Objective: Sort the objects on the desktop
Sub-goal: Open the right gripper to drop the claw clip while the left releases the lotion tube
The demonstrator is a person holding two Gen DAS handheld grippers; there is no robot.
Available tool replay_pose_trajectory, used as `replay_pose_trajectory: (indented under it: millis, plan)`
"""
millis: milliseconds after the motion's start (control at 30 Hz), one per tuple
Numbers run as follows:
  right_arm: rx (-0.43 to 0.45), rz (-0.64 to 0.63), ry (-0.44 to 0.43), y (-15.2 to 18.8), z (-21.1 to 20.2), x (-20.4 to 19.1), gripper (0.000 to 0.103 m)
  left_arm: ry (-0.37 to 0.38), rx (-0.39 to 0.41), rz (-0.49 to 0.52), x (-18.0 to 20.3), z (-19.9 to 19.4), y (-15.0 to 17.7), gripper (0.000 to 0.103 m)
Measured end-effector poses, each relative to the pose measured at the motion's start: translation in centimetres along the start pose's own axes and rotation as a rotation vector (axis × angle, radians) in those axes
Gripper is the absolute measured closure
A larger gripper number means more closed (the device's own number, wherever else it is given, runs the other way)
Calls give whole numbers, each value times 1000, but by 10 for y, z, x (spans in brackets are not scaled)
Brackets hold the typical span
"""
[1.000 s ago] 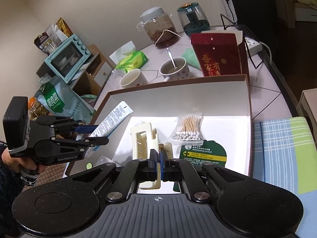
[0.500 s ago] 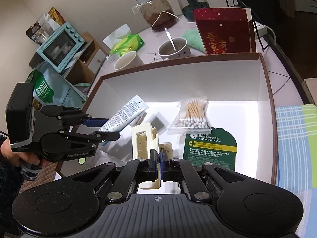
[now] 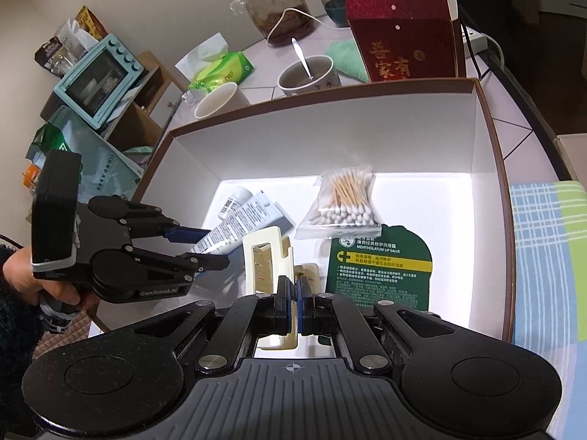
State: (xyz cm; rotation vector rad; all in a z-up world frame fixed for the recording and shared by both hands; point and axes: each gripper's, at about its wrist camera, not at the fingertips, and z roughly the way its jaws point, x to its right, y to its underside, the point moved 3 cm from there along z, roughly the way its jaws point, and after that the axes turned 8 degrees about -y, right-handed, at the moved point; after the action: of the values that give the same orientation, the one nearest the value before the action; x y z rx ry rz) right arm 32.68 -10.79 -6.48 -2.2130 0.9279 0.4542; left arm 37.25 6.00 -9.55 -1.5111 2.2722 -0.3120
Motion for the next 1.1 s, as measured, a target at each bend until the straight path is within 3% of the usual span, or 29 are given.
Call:
replay_pose_trajectory:
  millis: [433,767,967,1100]
  plan:
    - [-104,-58,17,9,22,-6,102,-11,25,-35,-7,-19,3,75]
    - [-187,-343,95,18,37,-35,102,-13,57,-48,-8,-34,8,75]
    - [-177,-433,101,19,46,-45,101,-13,64,-56,-8,-38,10,75]
    - [-173,-409,108,17,47,-40,101,-10,70,-59,-9,-41,12,75]
